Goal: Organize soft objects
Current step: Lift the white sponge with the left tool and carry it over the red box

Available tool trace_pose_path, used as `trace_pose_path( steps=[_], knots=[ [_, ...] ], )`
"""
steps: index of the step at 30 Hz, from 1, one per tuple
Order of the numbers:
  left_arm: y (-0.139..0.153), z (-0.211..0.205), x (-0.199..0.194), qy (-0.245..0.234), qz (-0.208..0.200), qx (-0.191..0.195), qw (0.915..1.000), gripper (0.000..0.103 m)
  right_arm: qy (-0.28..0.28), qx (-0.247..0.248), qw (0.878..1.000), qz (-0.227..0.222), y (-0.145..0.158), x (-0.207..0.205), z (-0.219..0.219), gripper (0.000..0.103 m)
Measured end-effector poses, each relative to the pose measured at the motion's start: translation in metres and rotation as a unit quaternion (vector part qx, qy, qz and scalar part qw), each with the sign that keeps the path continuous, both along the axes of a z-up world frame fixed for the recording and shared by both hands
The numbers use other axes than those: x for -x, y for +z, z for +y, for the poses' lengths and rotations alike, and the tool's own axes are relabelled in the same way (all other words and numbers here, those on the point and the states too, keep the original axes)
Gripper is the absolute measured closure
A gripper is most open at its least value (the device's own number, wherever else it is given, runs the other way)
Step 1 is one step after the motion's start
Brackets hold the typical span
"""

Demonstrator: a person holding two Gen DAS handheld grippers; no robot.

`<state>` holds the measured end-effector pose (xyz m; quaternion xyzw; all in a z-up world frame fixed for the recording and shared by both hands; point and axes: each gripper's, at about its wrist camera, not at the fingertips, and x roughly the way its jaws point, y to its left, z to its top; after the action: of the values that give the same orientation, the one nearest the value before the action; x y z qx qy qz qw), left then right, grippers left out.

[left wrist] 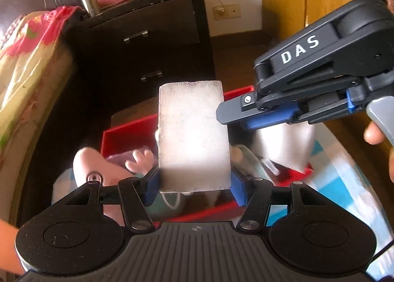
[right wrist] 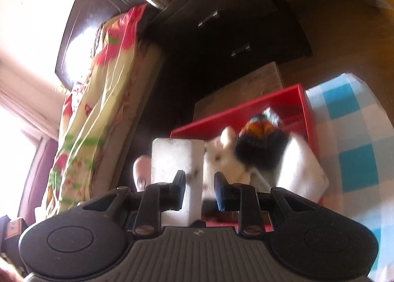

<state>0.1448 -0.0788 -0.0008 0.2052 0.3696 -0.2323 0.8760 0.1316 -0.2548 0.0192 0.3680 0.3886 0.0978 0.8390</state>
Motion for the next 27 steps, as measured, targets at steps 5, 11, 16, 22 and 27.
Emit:
trace_pose_path(
  steps=[5, 11, 16, 22, 27],
  knots=[
    [-0.015, -0.009, -0.025, 0.0, 0.014, -0.021, 0.9997, 0.044, -0.01, -0.011, 1.0, 0.006, -0.017, -0.021, -0.003, 0.1],
    [-0.029, -0.023, -0.042, -0.01, 0.032, -0.044, 0.9985, 0.043, -0.019, -0.014, 0.999, 0.027, -0.045, -0.038, -0.008, 0.103],
    [-0.037, -0.026, -0.048, -0.012, 0.053, -0.056, 0.9969, 0.031, -0.021, -0.027, 0.999, 0.034, -0.056, -0.045, -0.008, 0.103],
    [-0.035, -0.026, -0.038, -0.008, 0.042, -0.067, 0.9968, 0.018, -0.033, -0.033, 0.998, 0.037, -0.057, -0.044, -0.013, 0.102],
    [-0.021, -0.017, -0.027, 0.013, 0.04, -0.061, 0.9972, 0.01, -0.037, -0.019, 0.998, 0.038, -0.048, -0.037, -0.014, 0.096]
  ],
)
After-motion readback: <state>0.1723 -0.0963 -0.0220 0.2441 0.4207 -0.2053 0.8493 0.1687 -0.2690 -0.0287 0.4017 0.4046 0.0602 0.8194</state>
